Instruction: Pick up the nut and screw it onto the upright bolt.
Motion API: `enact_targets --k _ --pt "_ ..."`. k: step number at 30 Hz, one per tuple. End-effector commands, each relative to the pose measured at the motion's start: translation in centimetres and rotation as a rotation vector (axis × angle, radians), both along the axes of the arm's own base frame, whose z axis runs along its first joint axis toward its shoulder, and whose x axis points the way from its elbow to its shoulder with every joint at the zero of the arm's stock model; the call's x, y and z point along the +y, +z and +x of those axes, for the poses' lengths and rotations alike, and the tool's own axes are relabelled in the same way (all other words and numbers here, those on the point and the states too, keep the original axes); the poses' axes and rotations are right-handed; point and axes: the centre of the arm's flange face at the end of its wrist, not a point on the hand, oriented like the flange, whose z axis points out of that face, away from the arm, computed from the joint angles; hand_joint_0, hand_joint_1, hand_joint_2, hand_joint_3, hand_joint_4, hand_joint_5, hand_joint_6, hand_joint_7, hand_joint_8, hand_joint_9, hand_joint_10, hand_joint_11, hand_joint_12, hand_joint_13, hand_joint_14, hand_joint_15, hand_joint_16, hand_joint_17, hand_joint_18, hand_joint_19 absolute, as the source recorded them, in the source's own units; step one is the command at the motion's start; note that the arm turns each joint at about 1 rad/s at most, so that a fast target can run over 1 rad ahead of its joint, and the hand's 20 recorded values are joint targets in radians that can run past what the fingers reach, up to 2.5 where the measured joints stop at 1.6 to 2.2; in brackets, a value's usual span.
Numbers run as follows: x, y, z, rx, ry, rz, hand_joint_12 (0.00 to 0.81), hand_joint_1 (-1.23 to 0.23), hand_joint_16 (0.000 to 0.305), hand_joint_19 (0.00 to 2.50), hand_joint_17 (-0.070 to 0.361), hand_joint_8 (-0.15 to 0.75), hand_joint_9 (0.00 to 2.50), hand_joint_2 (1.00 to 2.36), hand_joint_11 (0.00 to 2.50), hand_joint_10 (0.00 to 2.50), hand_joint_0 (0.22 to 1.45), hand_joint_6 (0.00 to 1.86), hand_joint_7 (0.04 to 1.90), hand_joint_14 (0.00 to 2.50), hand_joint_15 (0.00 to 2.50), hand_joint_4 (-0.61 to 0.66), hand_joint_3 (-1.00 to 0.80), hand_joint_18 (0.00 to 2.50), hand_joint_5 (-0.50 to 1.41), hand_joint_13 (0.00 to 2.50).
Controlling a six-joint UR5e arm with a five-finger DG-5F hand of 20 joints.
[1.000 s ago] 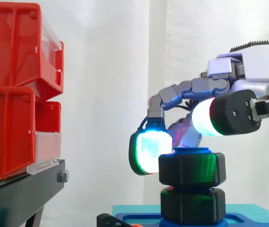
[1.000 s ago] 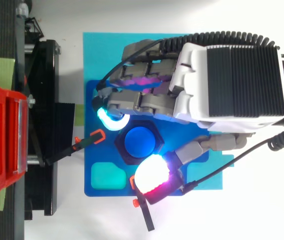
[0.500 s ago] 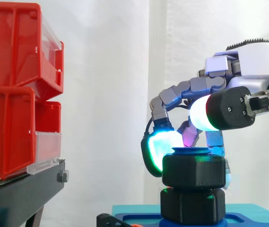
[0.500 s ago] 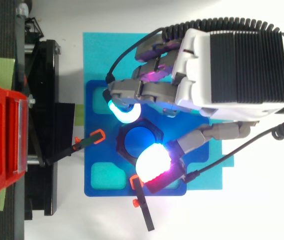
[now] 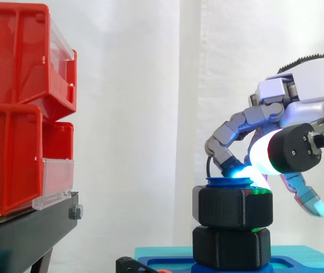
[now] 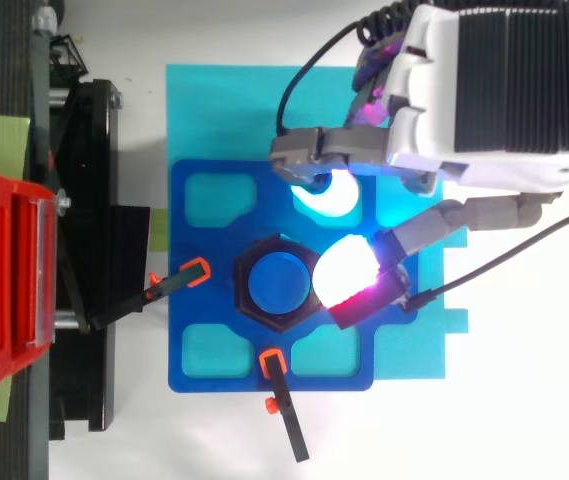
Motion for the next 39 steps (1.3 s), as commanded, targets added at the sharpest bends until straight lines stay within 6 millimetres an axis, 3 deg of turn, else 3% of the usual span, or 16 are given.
enact_targets --k 1,4,6,11,12,13,15,16,18,32,39 --pt "-0.2 1.2 -0.5 0.001 -0.002 -0.002 0.291 -0.36 0.039 0.45 0.089 0.218 1.80 1.00 0.35 0.01 0.49 0.60 1.35 0.01 0.30 0.01 -0.50 1.05 0.08 1.23" --pt "-0.3 1.8 -0.8 -0.004 -0.004 -0.002 0.297 -0.36 0.040 0.43 0.090 0.228 1.73 1.00 0.32 0.01 0.49 0.62 1.27 0.01 0.29 0.01 -0.50 1.00 0.07 1.18" --pt "-0.4 2.0 -0.7 -0.009 -0.005 -0.002 0.319 -0.35 0.042 0.40 0.094 0.229 1.62 1.00 0.28 0.01 0.48 0.52 1.45 0.01 0.23 0.03 -0.50 0.89 0.08 1.06" --pt "-0.7 3.0 -0.5 -0.019 -0.010 0.002 0.360 -0.33 0.049 0.38 0.111 0.266 1.22 1.00 0.14 0.01 0.46 0.50 1.07 0.01 0.18 0.19 -0.50 0.64 -0.03 0.82" --pt "-0.7 3.2 -0.4 -0.022 -0.010 0.002 0.365 -0.33 0.050 0.36 0.113 0.272 1.10 1.00 0.09 0.00 0.46 0.50 0.96 0.01 0.14 0.21 -0.50 0.56 -0.05 0.71" --pt "-0.8 3.6 -0.3 -0.030 -0.012 0.004 0.376 -0.33 0.051 0.25 0.116 0.263 0.84 1.00 0.00 0.00 0.45 0.50 0.85 0.00 0.05 0.18 -0.50 0.26 -0.08 0.46" --pt "-0.9 4.6 0.1 -0.053 -0.014 0.007 0.387 -0.33 0.055 0.12 0.123 0.243 0.51 1.00 0.00 0.00 0.43 0.50 0.77 0.00 0.00 0.16 -0.50 0.00 -0.12 0.13" --pt "-0.9 4.9 0.2 -0.061 -0.014 0.007 0.384 -0.30 0.057 0.09 0.128 0.235 0.30 1.00 0.00 0.00 0.43 0.50 0.73 0.00 0.00 0.16 -0.50 0.00 -0.14 0.00" --pt "-1.0 5.0 0.2 -0.064 -0.014 0.007 0.377 -0.30 0.058 0.03 0.131 0.207 0.06 1.00 0.00 0.00 0.42 0.50 0.69 0.00 0.00 0.14 -0.50 0.00 -0.16 0.00" --pt "2.8 1.3 0.5 -0.103 0.044 0.049 0.368 -0.27 0.060 0.05 0.135 0.186 0.00 1.00 0.00 0.00 0.42 0.50 0.68 0.00 0.00 0.12 -0.50 0.00 -0.16 0.00" --pt "4.3 0.7 0.9 -0.112 0.060 0.060 0.369 -0.27 0.060 0.06 0.136 0.190 0.00 1.00 0.00 0.00 0.42 0.50 0.68 0.00 0.00 0.12 -0.50 0.00 -0.16 0.00"
